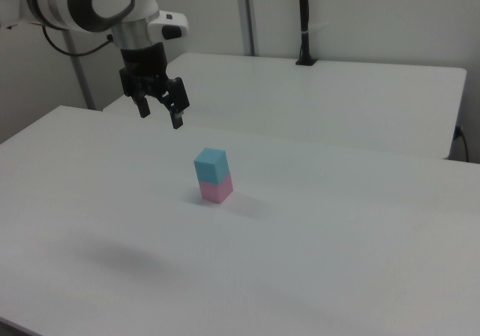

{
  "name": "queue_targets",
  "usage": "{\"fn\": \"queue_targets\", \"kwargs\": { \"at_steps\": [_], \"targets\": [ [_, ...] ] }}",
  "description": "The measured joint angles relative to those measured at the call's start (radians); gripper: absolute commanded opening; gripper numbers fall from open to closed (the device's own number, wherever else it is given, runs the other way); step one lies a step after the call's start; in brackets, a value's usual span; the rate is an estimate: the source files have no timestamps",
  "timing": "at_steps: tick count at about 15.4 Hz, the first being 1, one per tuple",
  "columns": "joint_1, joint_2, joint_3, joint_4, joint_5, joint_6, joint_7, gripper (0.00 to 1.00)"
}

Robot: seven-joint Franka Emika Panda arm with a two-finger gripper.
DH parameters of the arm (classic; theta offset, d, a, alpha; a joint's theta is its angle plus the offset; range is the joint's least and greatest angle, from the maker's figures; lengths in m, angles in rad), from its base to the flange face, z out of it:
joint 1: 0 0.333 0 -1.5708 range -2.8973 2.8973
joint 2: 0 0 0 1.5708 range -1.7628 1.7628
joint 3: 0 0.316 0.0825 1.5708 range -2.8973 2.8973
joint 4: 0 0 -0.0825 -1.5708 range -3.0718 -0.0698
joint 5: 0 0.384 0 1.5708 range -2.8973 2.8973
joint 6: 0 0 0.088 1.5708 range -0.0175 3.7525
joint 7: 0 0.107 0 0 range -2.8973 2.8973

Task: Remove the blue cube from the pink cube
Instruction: 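Lower the open gripper down onto the light-blue cube atop the pink cube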

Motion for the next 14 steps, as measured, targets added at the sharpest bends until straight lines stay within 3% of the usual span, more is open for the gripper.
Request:
{"fn": "queue_targets", "kwargs": {
  "at_steps": [14],
  "targets": [
    [0.000, 0.035, 0.004, 0.027, -0.016, 0.000, 0.000, 1.00]
  ]
}}
